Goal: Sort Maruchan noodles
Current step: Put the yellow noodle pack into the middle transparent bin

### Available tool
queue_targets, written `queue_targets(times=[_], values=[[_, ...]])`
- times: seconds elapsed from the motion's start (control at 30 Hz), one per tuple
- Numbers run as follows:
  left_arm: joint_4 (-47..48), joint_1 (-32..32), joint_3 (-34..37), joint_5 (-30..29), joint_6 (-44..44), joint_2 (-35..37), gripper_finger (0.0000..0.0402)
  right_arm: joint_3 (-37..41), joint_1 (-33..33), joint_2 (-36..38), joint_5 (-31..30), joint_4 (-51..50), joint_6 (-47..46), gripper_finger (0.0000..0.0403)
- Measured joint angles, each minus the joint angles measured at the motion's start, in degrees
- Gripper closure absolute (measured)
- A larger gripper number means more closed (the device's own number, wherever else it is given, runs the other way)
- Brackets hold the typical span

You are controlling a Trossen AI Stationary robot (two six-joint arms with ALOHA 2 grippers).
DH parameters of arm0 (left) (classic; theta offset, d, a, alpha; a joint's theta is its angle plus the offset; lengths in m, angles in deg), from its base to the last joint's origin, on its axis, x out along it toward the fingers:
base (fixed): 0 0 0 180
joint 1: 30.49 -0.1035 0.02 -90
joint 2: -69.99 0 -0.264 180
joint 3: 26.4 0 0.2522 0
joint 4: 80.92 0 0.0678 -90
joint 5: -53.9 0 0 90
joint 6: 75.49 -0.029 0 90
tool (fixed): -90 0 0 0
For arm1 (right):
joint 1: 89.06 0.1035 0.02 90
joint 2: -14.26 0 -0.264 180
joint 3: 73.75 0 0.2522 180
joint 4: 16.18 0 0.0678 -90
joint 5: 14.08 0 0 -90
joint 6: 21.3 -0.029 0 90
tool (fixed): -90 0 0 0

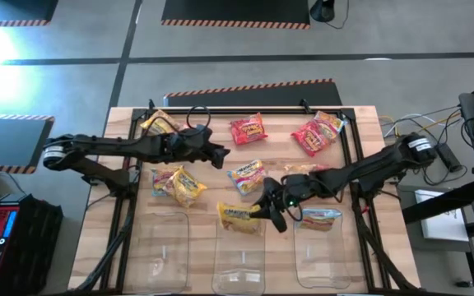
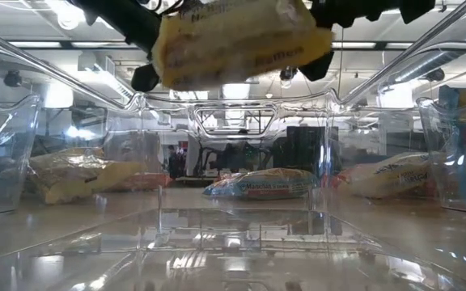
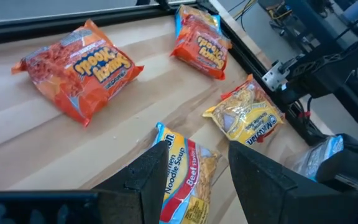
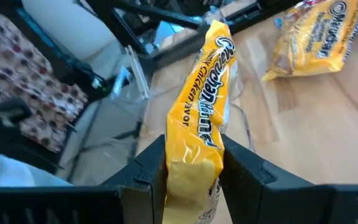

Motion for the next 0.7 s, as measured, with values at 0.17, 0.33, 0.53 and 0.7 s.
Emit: queue_targets(times=[0.17, 0.33, 0.53, 0.7], values=[[1.22, 0.09, 0.00, 0.00, 0.52, 0.67, 0.0249, 0.00, 0.32, -1.85, -0.44, 2.13, 3.98, 0.0292], [1.35, 0.15, 0.00, -0.04, 1.02, 0.70, 0.0249, 0.00, 0.45, -2.04, -0.49, 1.59, 9.94, 0.0292], [1.21, 0.15, 0.00, -3.01, 4.98, 0.66, 0.0249, 0.00, 1.08, -1.93, -0.16, 1.56, 19.51, 0.0292], [1.19, 0.15, 0.00, -4.60, 5.79, 0.62, 0.0249, 0.00, 1.06, -1.92, 4.19, 1.21, 22.52, 0.0291]])
